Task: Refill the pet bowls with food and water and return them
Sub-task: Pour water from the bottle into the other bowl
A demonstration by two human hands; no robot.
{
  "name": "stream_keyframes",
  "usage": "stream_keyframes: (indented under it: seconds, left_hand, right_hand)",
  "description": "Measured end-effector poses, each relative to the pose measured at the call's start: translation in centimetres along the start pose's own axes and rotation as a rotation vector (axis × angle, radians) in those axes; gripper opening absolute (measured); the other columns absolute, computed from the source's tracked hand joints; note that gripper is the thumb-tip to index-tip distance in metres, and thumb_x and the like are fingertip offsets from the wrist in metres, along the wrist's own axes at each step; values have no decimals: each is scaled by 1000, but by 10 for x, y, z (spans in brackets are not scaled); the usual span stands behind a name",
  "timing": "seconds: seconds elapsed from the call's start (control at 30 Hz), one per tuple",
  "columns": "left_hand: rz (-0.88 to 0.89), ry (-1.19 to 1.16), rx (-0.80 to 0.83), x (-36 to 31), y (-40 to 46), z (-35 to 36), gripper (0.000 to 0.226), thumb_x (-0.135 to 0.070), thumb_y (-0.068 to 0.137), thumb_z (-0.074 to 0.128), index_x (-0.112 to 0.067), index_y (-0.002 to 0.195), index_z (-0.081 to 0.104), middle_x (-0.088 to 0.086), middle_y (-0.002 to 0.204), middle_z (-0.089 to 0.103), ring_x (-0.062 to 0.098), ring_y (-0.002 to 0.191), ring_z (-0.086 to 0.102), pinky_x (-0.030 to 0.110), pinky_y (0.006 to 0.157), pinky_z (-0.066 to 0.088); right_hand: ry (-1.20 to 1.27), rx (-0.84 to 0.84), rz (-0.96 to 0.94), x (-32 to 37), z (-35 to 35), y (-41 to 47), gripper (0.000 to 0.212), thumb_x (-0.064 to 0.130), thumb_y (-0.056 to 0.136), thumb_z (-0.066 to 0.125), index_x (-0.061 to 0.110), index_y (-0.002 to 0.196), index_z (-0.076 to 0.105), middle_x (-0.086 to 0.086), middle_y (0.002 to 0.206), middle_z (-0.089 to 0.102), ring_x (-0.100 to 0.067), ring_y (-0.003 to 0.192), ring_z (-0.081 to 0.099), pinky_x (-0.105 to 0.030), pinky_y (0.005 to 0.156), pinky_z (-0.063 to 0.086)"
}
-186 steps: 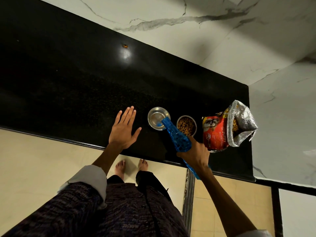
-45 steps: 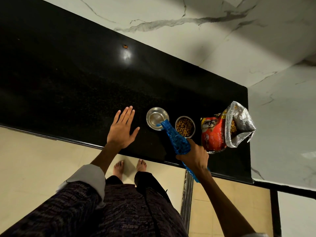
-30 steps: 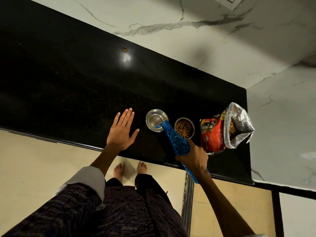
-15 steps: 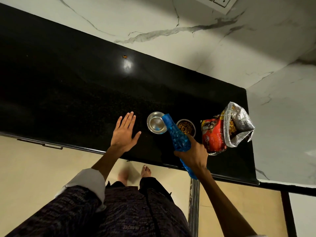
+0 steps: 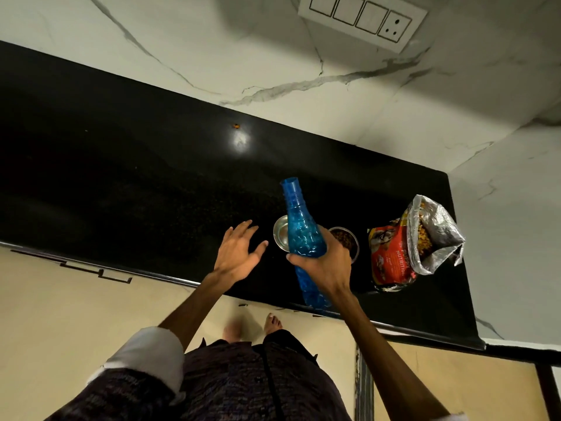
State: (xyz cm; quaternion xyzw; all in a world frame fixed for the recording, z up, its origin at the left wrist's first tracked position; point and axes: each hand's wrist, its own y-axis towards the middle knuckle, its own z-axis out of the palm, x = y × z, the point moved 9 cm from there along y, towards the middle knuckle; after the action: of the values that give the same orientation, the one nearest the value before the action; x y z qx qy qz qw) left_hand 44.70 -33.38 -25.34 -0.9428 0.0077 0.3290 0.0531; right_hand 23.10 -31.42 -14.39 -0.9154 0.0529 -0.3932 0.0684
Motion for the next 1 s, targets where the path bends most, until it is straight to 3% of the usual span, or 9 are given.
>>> stream_keyframes:
  seconds: [0.07,0.17,0.33,0.43,0.63,0.8,1.0]
  left_hand:
    - [-8,-129,-12,-2,-4,-11,55,-44,100,56,-19,149,51,2,161,42,17,148,37,43,127,21]
    - [3,-300,-25,-4,-11,-28,48,-33,98,62,-20,144,56,-2,155,48,15,142,44,42,122,32]
    - [12,-505,-43,-1,-22,-56,54,-19,83,64,-20,137,59,-6,139,59,1,127,55,30,113,43]
    - [-11,-519,-56,4,-25,-67,56,-10,84,72,-22,137,57,-8,134,61,-4,122,56,25,110,44]
    - [-99,-524,-111,13,-24,-80,68,-25,76,78,-24,140,55,-10,133,64,4,124,60,31,108,48]
    - [-160,-553,-151,16,-13,-87,74,-31,71,78,-27,141,54,-10,135,63,7,124,60,41,110,49]
    - [-204,-544,-153,15,-4,-88,82,-40,64,73,-24,141,53,-7,132,65,8,118,63,43,105,54]
  right_hand:
    - [41,-4,-16,15,10,4,88,44,66,96,32,143,55,15,127,70,5,111,60,-15,91,46]
    - [129,-25,-24,31,26,12,84,48,60,96,39,135,59,20,120,71,4,111,65,-23,97,53]
    - [241,-34,-80,59,54,26,84,39,60,100,32,136,63,17,112,76,6,104,69,-17,91,55]
    - [303,-15,-92,69,73,34,87,42,60,98,30,137,61,16,112,76,3,104,70,-26,93,60]
    - [370,-32,-112,82,101,48,86,42,58,97,31,134,59,13,114,75,-4,106,72,-38,94,62]
    - [384,-59,-104,86,109,55,87,28,60,100,30,136,58,15,116,72,-3,110,69,-34,97,60]
    - [405,-59,-94,85,115,60,87,25,60,98,46,132,53,16,118,71,-2,111,68,-34,98,60]
